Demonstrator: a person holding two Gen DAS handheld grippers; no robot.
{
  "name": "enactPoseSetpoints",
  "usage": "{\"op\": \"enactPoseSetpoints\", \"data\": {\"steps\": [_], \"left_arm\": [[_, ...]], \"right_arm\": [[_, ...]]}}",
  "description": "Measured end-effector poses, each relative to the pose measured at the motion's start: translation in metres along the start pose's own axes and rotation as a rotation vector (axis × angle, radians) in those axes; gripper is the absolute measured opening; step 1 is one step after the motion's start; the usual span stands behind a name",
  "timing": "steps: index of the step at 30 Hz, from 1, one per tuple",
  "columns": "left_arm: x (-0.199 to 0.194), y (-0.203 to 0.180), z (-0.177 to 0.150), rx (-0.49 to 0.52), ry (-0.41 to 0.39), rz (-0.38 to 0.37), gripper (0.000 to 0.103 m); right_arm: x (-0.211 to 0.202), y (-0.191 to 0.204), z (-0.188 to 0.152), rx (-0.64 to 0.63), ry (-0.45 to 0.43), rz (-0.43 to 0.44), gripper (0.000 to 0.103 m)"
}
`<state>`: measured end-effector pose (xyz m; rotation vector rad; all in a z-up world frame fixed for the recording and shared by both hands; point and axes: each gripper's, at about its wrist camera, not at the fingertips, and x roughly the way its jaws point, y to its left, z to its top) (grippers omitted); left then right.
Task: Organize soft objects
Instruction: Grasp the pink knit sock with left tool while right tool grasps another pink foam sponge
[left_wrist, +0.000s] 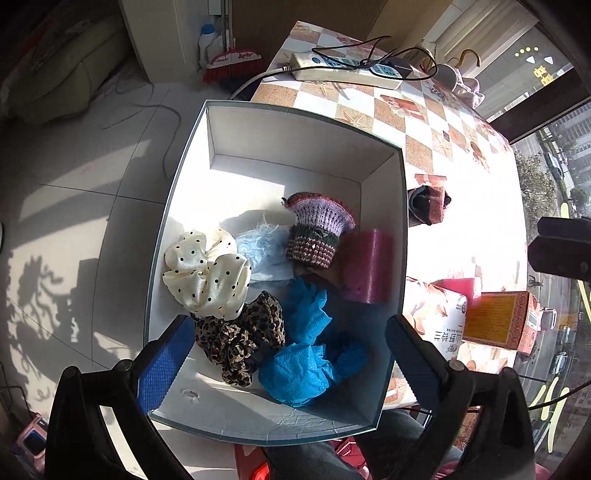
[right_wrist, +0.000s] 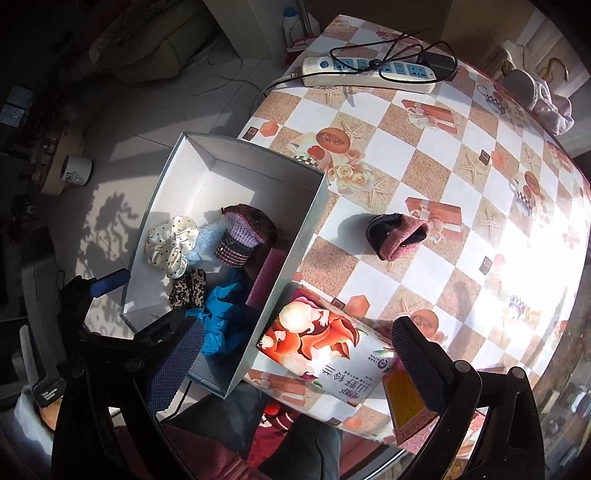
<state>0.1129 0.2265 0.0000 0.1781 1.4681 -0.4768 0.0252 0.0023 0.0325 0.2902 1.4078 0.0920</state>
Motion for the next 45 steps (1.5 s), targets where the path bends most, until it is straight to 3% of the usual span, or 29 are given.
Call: {"op": "enactPoseSetpoints", "data": {"steps": [6,9,15,21,27,30,33,35,38,39,41,45], "left_arm": [[-0.006,-0.060,0.039,0.153,-0.017,-0.009,0.103],[0.001,-0.093,0.055,0.230,-0.007,0.015,0.103],[0.016,-0.134,0.076,0.297,0.003,0.053,0.103],[0.027,-0.133,0.083,0.254,0.018,0.094,0.103],[0.035,-0.129,0.085,0.217,0.042,0.107,0.103],[0.040,-0.137,0.087,0.236,0.051,0.114,0.103],[0.047,-0.151,0.090,0.265,0.061,0.115,0.103],[0.054,-0.161,0.093,0.292,0.067,0.114,0.103],[0.074,-0.179,0.098,0.330,0.101,0.121,0.103],[0.082,-0.185,0.100,0.339,0.116,0.125,0.103],[0.095,-0.193,0.101,0.349,0.136,0.145,0.103],[0.099,-0.197,0.102,0.335,0.137,0.172,0.103]], "right_arm": [[0.018,-0.099,0.004,0.142,0.181,-0.110,0.102],[0.052,-0.120,0.002,0.161,0.276,-0.088,0.102],[0.124,-0.122,0.005,0.146,0.429,-0.020,0.102],[0.172,-0.121,0.009,0.135,0.596,0.025,0.102],[0.192,-0.138,0.006,-0.002,0.685,-0.256,0.102],[0.182,-0.168,0.007,-0.017,0.636,-0.415,0.102],[0.162,-0.220,0.007,0.069,0.552,-0.570,0.102],[0.149,-0.253,0.003,0.187,0.501,-0.510,0.102],[0.138,-0.268,-0.005,0.316,0.418,-0.139,0.102],[0.138,-0.266,-0.005,0.342,0.405,-0.054,0.102],[0.142,-0.259,-0.006,0.348,0.399,0.016,0.102],[0.163,-0.227,0.001,0.238,0.448,0.066,0.102]]}}
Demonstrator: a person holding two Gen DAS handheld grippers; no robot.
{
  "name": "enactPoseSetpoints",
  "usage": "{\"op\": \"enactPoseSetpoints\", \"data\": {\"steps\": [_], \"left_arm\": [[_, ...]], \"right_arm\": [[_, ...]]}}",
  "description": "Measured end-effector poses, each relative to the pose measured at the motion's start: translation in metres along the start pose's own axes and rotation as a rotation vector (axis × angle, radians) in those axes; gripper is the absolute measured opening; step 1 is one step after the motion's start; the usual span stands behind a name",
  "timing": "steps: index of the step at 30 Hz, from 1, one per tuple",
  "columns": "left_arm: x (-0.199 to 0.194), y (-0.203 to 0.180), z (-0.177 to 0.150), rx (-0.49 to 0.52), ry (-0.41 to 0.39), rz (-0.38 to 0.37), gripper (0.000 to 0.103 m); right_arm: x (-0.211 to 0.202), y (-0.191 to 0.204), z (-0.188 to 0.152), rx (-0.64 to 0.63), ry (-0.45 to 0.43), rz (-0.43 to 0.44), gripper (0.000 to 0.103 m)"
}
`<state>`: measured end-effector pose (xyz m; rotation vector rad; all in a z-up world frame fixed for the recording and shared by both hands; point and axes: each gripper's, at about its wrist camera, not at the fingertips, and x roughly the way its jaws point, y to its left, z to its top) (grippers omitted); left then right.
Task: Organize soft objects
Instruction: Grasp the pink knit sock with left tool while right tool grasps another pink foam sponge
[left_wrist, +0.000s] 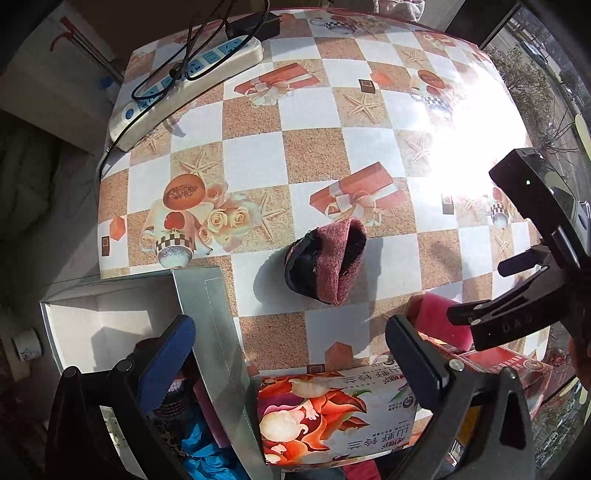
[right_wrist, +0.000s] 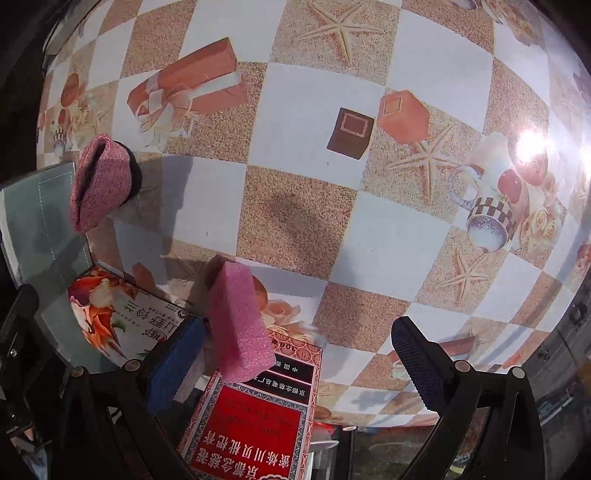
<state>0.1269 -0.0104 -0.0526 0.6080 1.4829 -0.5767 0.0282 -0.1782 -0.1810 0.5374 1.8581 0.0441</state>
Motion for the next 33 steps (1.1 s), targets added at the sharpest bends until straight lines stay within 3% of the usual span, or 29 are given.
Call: {"op": "enactPoseSetpoints", "data": {"steps": [3,7,9,13,18,21,23,30,32,33], "left_arm": [[0.001,0.002,-0.002,-0.013,0.012,0.015,0.103],[0.004,0.002,-0.005,-0.019,0.030,0.028,0.103],[0.007,-0.001,-0.005,-0.012,0.035,0.035,0.103],[0.022,-0.014,0.003,0.017,0.050,0.045,0.103],[0.041,-0.032,0.021,0.045,0.054,0.056,0.103],[0.053,-0.039,0.030,0.049,0.058,0.055,0.103],[0.061,-0.043,0.035,0.044,0.066,0.049,0.103],[0.097,-0.047,0.039,0.008,0.114,0.041,0.103],[0.108,-0.046,0.038,-0.001,0.134,0.040,0.103],[0.113,-0.046,0.038,-0.007,0.144,0.039,0.103]], "right_arm": [[0.015,0.039,0.003,-0.137,0.068,-0.044,0.102],[0.047,0.064,0.010,-0.284,0.157,-0.290,0.102],[0.054,0.059,0.011,-0.288,0.159,-0.323,0.102],[0.050,0.016,0.008,-0.148,0.087,-0.212,0.102],[0.026,-0.073,-0.010,0.146,-0.106,-0.210,0.102],[0.015,-0.107,-0.032,0.257,-0.212,-0.066,0.102],[0.014,-0.109,-0.042,0.248,-0.269,-0.020,0.102],[0.052,-0.071,-0.047,0.153,-0.319,-0.135,0.103],[0.061,-0.070,-0.058,0.167,-0.359,-0.134,0.103],[0.054,-0.070,-0.046,0.175,-0.365,-0.126,0.103]]}}
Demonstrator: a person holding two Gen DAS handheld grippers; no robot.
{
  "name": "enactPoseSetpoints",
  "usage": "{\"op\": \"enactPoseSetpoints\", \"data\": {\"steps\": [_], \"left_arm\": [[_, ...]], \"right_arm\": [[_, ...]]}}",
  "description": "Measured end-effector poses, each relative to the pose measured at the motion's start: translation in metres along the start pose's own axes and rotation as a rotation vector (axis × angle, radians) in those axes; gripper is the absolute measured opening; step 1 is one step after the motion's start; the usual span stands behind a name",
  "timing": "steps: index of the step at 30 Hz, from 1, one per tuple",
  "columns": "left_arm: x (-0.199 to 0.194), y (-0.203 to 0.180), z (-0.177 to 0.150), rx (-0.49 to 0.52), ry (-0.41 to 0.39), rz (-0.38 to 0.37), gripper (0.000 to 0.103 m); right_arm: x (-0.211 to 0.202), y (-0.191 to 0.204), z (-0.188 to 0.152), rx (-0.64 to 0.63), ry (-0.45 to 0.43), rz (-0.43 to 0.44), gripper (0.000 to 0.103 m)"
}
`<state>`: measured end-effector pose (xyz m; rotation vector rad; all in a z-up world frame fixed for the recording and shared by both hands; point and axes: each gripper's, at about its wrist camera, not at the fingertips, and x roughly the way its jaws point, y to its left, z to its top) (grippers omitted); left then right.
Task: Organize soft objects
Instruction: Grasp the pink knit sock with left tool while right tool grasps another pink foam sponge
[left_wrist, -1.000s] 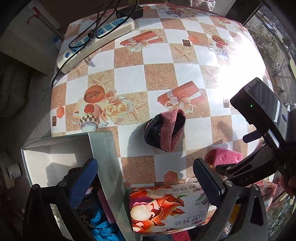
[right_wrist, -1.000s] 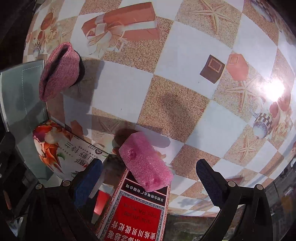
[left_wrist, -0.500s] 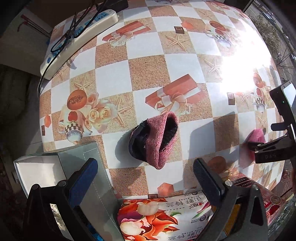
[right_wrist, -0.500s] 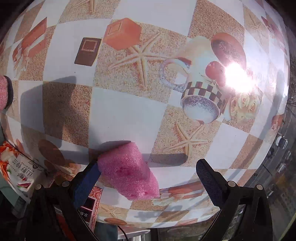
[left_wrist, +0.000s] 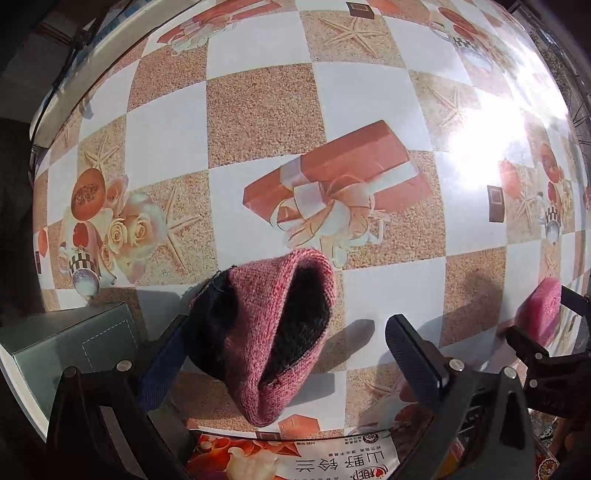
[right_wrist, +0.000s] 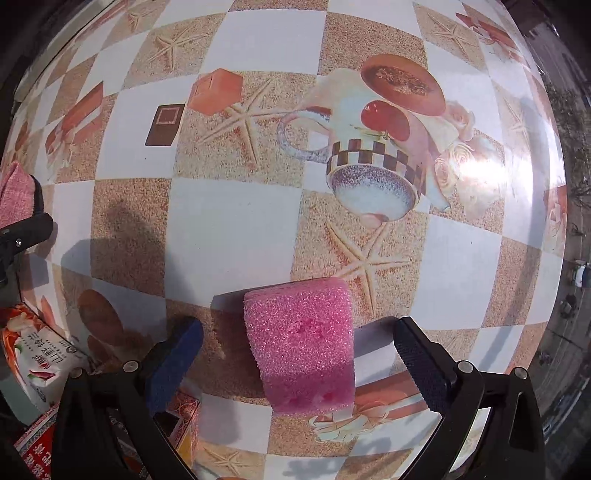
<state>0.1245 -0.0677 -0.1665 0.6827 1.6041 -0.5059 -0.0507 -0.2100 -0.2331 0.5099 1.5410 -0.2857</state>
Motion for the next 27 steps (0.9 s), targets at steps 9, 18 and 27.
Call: {"op": "enactPoseSetpoints", "data": {"steps": [9,18,27], "left_arm": [[0.014,0.010,0.000,-0.052,0.023,-0.059,0.103],[-0.009,-0.013,0.018,0.007,0.001,-0.055,0.048],[-0.071,-0.059,0.007,0.183,-0.172,-0.048,0.029]], "right_arm": [[-0.011,0.000,-0.010,0.025,-0.085,0.006,0.103],[-0.047,-0.011,-0.023,-0.005,-0.103,0.012,0.045],[-0.095,-0.047,-0.060,0.134,-0.211,0.088,0.045]]}}
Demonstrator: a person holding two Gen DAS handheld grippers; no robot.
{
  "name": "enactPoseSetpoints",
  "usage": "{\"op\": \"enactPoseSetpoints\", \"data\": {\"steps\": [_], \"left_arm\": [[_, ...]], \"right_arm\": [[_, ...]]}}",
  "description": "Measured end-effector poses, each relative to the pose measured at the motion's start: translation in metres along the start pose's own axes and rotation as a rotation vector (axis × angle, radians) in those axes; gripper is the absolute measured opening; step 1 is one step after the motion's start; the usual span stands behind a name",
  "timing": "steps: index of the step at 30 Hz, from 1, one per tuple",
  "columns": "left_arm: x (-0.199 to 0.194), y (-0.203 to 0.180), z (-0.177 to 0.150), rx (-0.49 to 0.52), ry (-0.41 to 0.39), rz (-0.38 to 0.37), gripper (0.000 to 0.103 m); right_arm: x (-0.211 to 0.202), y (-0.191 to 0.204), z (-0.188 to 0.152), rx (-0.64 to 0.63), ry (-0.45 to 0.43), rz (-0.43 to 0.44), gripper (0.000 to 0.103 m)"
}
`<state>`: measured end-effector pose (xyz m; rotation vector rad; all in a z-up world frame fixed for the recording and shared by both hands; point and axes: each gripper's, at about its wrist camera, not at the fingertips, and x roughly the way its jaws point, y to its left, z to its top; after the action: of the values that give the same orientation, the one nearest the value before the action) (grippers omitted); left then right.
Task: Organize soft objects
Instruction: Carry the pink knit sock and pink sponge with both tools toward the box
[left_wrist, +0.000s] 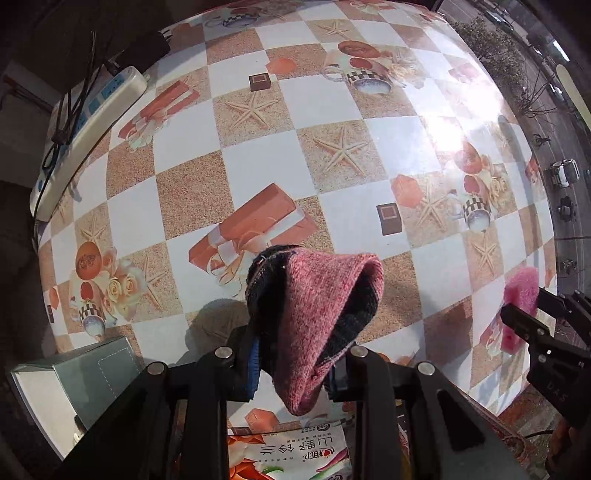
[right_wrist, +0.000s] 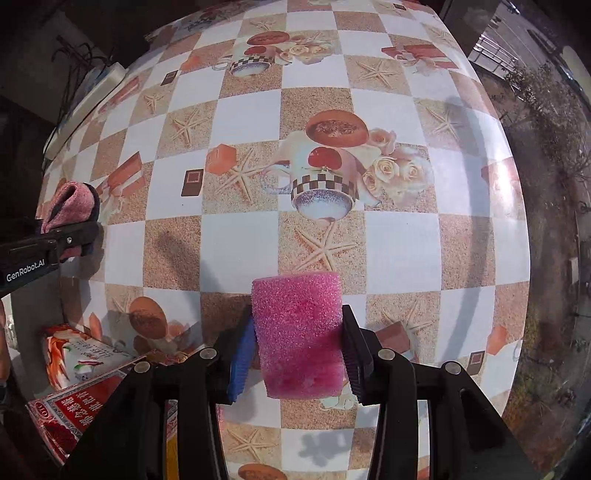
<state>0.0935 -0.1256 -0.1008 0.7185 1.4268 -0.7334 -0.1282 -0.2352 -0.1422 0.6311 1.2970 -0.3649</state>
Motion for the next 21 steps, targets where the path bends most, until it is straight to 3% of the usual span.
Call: {"op": "enactPoseSetpoints", "data": {"steps": [6,11,21], "left_arm": [[-0.054,-0.047,-0.009,0.137,-0.116,-0.024,0.029],[-0.091,-0.109,-0.029,0.304,-0.186,-0.049,0.029],[-0.149,-0.184,-0.118,0.666,-0.236,-0.165,0.029]], "right_arm": [[-0.049,-0.025,-0.024,0.106,-0.061,0.042,0.045],[-0.073,-0.029,-0.044,0.196,-0.090,0.048,0.045],[-0.103,-0.040,-0.102,0.291,-0.114,0.000,0.045]]}}
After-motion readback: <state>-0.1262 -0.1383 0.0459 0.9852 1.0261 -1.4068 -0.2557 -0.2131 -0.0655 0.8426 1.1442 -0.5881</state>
